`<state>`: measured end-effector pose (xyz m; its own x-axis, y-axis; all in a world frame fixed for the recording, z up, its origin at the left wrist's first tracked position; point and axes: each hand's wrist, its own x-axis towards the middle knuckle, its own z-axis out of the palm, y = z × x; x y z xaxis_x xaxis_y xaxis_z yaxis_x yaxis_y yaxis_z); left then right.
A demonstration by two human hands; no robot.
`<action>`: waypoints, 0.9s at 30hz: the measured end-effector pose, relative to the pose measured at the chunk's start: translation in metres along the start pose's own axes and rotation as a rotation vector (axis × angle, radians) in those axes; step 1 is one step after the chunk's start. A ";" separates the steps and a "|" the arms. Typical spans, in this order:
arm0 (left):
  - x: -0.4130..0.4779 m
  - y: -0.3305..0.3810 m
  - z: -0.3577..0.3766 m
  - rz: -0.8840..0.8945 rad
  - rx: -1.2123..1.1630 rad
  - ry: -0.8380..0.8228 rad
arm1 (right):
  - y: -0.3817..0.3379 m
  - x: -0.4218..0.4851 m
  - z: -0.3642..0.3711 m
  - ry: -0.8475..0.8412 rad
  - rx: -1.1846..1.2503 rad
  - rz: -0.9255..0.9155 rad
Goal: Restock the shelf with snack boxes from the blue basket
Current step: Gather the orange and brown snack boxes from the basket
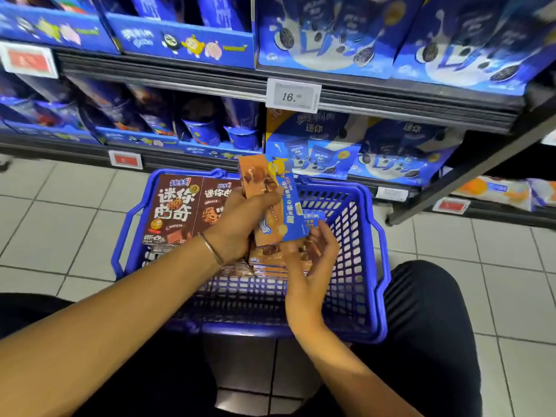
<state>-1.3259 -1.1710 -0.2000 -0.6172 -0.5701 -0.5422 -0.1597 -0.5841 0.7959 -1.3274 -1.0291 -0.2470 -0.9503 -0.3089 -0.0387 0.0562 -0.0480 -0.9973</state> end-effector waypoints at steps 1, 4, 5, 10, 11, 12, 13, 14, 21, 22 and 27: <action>0.003 0.004 -0.005 0.016 0.035 0.014 | 0.008 0.008 -0.002 0.063 0.022 0.079; 0.008 0.017 -0.014 0.024 0.088 0.064 | 0.042 0.050 -0.013 0.146 -0.325 0.365; 0.009 0.020 -0.014 0.020 0.088 0.074 | 0.055 0.062 -0.018 0.105 -0.491 0.479; 0.005 0.027 -0.007 -0.015 0.059 0.013 | 0.090 0.073 -0.034 -0.114 -0.773 0.674; 0.003 0.027 -0.004 -0.049 0.043 0.001 | 0.090 0.074 -0.034 -0.102 -0.768 0.649; 0.002 0.028 -0.003 -0.092 0.021 -0.011 | 0.089 0.074 -0.036 -0.090 -0.774 0.616; 0.002 0.029 -0.002 -0.130 -0.005 -0.021 | 0.088 0.074 -0.037 -0.080 -0.788 0.583; 0.002 0.029 -0.001 -0.154 -0.031 -0.027 | 0.086 0.073 -0.038 -0.070 -0.795 0.555; 0.007 0.029 0.001 -0.173 0.002 0.043 | 0.064 0.074 -0.048 0.119 -0.378 0.510; 0.008 0.030 0.002 -0.172 0.017 0.054 | 0.058 0.074 -0.049 0.136 -0.293 0.506; 0.014 0.037 0.003 -0.042 0.167 0.111 | 0.021 0.077 -0.050 0.172 0.119 0.520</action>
<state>-1.3428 -1.1993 -0.1776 -0.5197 -0.6128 -0.5953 -0.3146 -0.5105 0.8002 -1.4142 -1.0064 -0.2739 -0.8238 -0.1616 -0.5434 0.5557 -0.0403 -0.8304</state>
